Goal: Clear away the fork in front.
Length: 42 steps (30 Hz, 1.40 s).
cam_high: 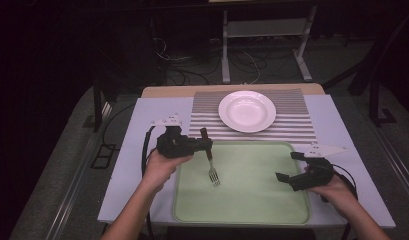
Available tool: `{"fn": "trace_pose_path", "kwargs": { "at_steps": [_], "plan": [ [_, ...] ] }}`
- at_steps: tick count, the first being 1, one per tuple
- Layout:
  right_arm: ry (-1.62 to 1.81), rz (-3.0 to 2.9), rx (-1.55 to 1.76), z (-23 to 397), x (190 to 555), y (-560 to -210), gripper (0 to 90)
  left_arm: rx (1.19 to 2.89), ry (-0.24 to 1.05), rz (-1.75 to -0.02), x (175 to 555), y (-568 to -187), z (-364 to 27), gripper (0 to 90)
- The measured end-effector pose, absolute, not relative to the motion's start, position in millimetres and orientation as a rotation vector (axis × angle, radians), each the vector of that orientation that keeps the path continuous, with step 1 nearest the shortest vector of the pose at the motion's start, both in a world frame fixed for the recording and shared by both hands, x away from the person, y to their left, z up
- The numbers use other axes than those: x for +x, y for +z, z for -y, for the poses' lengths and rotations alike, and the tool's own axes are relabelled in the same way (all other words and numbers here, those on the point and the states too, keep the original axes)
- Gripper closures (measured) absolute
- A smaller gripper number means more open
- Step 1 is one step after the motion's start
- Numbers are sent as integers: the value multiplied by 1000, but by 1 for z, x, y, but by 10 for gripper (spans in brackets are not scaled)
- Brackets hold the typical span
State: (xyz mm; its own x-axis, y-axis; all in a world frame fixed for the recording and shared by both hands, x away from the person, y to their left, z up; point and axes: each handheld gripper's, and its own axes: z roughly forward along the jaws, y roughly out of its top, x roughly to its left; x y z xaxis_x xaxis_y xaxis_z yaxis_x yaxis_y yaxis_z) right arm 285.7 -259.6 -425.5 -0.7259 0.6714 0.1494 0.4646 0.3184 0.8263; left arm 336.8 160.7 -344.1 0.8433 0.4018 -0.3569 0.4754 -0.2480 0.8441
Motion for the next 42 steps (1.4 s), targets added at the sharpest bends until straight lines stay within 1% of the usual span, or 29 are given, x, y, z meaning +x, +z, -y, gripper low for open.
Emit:
{"fn": "trace_pose_path", "kwargs": {
  "at_steps": [6,16,23,35,39,42],
  "plan": [
    [1331,-2358,1080,274,279,-436,11,1887,-77,-677,329,-342,-179,800],
    [1336,-2333,1097,275,282,-436,11,1906,-76,-723,310,-348,-204,800],
    [1341,-2320,1100,277,283,-435,11,1891,-38,-738,315,-356,-201,790],
    [1348,-2324,1092,278,283,-436,11,1895,10,-799,341,-373,-183,759],
    [1350,-2321,1092,279,283,-436,11,1911,3,-847,351,-385,-179,738],
    [1349,-2319,1092,279,283,-436,11,1905,-33,-889,356,-397,-178,727]
  ]
}}
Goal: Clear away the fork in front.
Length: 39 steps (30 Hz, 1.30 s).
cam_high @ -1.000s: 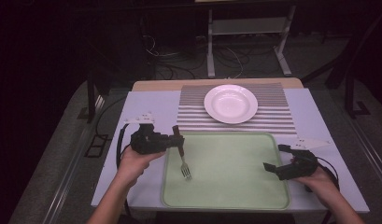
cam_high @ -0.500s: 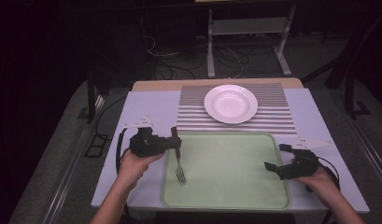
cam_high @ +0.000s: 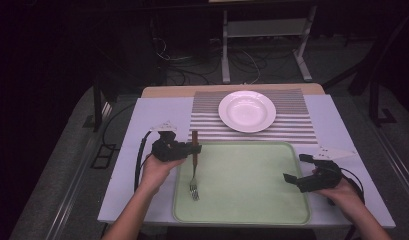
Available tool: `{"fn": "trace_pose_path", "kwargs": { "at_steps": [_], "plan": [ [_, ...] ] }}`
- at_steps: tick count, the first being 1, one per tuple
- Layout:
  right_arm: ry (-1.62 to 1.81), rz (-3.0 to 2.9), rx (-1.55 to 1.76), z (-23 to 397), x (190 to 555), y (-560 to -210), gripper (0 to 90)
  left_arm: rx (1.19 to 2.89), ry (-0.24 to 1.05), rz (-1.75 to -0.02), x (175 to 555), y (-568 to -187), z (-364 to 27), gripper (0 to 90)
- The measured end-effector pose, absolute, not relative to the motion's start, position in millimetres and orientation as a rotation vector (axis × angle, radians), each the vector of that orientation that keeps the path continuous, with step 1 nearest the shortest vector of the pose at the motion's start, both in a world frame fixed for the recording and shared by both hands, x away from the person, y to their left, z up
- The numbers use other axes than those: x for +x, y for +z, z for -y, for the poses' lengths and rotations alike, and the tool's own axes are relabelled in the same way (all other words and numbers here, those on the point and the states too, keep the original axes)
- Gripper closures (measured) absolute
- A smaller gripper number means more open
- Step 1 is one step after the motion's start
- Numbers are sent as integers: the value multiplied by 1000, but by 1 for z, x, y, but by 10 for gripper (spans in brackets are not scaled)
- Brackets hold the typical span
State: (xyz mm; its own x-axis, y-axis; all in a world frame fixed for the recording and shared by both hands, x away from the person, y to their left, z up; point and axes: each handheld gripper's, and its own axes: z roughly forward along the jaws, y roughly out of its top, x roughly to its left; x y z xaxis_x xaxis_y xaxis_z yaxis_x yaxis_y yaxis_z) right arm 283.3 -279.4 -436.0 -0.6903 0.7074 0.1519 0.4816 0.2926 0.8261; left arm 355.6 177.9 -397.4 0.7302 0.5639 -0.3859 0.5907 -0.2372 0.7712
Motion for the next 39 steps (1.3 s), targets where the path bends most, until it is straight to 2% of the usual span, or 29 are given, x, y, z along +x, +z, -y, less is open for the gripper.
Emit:
{"fn": "trace_pose_path", "kwargs": {
  "at_steps": [12,21,30,32,37,39],
  "plan": [
    [1353,-2323,1079,279,284,-436,11,1938,-54,-1009,360,-427,-181,675],
    [1355,-2324,1080,280,284,-436,11,1988,-82,-1082,364,-442,-179,673],
    [1354,-2324,1078,280,284,-436,11,1986,-24,-1098,365,-442,-181,639],
    [1357,-2320,1080,280,284,-436,11,1978,-16,-1096,364,-441,-183,660],
    [1360,-2319,1077,282,284,-436,11,1988,-39,-1042,363,-437,-177,868],
    [1359,-2322,1071,282,284,-436,11,2009,-43,-1007,361,-436,-171,894]
  ]
}}
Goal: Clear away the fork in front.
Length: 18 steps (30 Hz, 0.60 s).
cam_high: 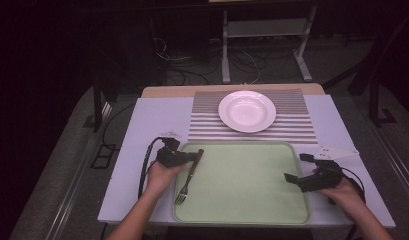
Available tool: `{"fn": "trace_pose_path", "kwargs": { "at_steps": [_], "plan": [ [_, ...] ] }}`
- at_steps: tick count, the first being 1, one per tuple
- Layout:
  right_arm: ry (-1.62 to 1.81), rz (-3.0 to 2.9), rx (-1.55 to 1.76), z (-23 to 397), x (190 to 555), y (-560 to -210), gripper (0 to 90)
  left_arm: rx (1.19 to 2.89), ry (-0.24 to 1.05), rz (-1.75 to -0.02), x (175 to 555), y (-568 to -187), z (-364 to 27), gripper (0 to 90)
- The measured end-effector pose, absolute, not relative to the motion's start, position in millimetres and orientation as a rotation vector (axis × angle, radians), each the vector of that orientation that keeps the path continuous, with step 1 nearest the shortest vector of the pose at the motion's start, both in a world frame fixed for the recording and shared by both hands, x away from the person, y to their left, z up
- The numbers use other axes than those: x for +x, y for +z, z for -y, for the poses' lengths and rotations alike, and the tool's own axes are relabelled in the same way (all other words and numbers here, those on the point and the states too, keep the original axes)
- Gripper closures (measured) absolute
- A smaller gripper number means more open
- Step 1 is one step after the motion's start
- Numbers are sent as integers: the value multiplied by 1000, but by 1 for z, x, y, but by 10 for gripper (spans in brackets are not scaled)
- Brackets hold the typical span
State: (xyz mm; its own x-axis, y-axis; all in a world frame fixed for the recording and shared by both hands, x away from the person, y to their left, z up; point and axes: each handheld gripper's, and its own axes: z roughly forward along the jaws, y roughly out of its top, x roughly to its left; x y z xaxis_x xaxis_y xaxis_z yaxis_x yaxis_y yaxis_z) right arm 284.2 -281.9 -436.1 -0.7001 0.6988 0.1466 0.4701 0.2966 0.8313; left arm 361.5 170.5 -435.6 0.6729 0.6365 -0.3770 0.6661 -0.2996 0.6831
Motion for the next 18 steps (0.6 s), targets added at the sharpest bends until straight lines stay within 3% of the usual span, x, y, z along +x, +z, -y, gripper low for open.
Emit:
{"fn": "trace_pose_path", "kwargs": {
  "at_steps": [9,18],
  "plan": [
    [1358,-2330,1058,282,286,-437,12,2095,-37,-921,358,-439,-145,893],
    [1353,-2324,1065,282,285,-436,12,2140,-17,-941,361,-446,-148,892]
  ]
}}
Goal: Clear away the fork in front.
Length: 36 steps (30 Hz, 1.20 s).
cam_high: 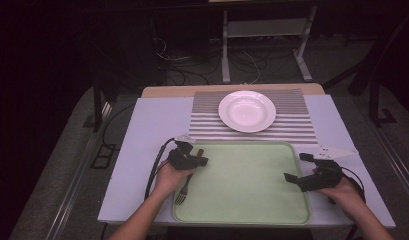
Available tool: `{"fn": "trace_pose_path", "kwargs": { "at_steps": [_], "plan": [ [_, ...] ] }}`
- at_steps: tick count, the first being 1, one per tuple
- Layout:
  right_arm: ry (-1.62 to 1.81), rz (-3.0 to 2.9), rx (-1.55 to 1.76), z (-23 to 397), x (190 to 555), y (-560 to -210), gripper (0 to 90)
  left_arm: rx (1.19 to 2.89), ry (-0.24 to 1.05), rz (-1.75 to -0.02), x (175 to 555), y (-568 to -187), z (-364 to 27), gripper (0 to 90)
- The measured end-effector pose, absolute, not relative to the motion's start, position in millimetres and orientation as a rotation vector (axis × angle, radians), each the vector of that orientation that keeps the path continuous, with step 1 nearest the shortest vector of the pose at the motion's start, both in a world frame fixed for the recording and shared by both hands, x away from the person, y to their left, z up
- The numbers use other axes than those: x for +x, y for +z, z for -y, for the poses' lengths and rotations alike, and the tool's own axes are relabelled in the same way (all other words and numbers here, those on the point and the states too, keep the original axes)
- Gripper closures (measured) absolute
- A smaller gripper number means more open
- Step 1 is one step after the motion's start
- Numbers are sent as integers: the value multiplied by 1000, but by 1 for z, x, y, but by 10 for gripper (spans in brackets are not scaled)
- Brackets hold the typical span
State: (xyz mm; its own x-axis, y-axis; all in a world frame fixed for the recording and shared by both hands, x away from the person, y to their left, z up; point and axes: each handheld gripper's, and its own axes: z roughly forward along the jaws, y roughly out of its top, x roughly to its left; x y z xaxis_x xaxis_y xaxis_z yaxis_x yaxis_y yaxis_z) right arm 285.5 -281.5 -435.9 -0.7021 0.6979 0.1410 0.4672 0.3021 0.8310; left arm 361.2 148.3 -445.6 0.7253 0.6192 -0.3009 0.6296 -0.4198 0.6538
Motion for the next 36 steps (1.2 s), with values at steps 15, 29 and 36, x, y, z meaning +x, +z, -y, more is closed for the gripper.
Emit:
{"fn": "trace_pose_path", "kwargs": {
  "at_steps": [15,29,36],
  "plan": [
    [1351,-2326,1062,281,285,-436,12,2142,53,-992,364,-445,-171,893],
    [1351,-2321,1063,282,285,-435,12,2122,64,-971,362,-441,-182,817],
    [1353,-2317,1071,283,285,-435,12,2097,153,-852,348,-420,-183,607]
  ]
}}
